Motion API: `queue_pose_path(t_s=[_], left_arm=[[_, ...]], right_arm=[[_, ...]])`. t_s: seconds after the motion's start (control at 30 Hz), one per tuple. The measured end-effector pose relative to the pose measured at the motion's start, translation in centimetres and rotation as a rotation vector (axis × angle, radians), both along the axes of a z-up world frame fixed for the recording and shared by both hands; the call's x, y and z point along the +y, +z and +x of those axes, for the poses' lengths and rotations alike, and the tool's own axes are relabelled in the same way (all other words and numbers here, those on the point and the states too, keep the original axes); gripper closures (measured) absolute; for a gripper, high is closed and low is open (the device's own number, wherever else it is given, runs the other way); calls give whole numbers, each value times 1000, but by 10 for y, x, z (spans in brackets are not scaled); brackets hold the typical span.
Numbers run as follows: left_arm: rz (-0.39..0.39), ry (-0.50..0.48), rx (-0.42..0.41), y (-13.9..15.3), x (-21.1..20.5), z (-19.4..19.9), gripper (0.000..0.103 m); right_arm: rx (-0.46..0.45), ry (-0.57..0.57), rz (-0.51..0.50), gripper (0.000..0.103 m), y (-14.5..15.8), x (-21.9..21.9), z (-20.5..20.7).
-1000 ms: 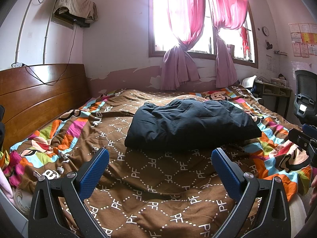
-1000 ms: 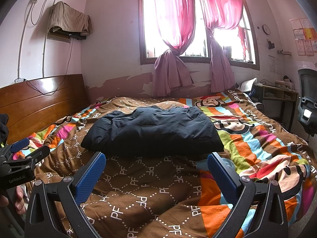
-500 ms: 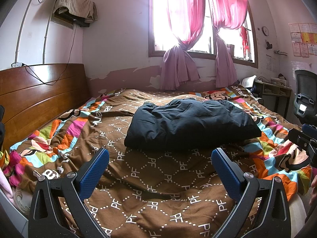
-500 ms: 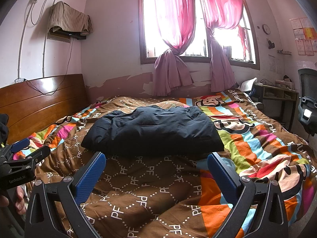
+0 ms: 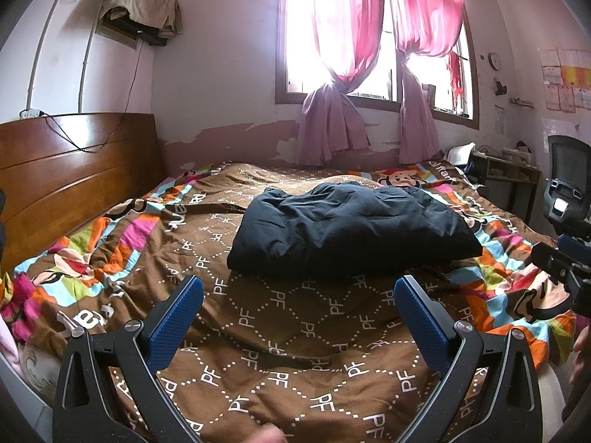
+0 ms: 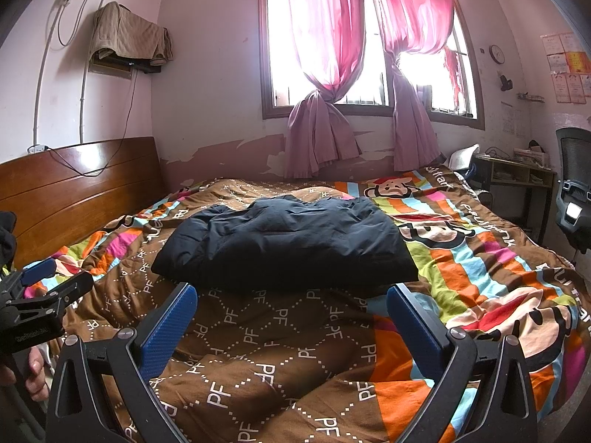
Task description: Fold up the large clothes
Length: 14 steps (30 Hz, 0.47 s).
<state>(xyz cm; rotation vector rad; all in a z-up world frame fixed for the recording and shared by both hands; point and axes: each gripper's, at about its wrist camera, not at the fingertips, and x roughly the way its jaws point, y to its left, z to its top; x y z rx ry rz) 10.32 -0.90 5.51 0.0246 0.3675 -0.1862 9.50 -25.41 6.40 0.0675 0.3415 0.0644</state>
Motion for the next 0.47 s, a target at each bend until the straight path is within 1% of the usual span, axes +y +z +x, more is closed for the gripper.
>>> queue_pose_path(t_s=[0.07, 0.13, 0.2, 0.47], left_arm=[[0, 9, 12, 0, -1, 2, 2], [-10, -6, 36, -2, -2, 5, 2], [-10, 7, 44, -3, 0, 7, 2], [-1, 18, 39, -3, -1, 7, 2]], right_arm=[[0, 0, -1, 0, 0, 0, 0], [-1, 1, 0, 0, 0, 0, 0], [-1, 1, -1, 0, 1, 1, 0], [5, 6, -3, 0, -4, 1, -1]])
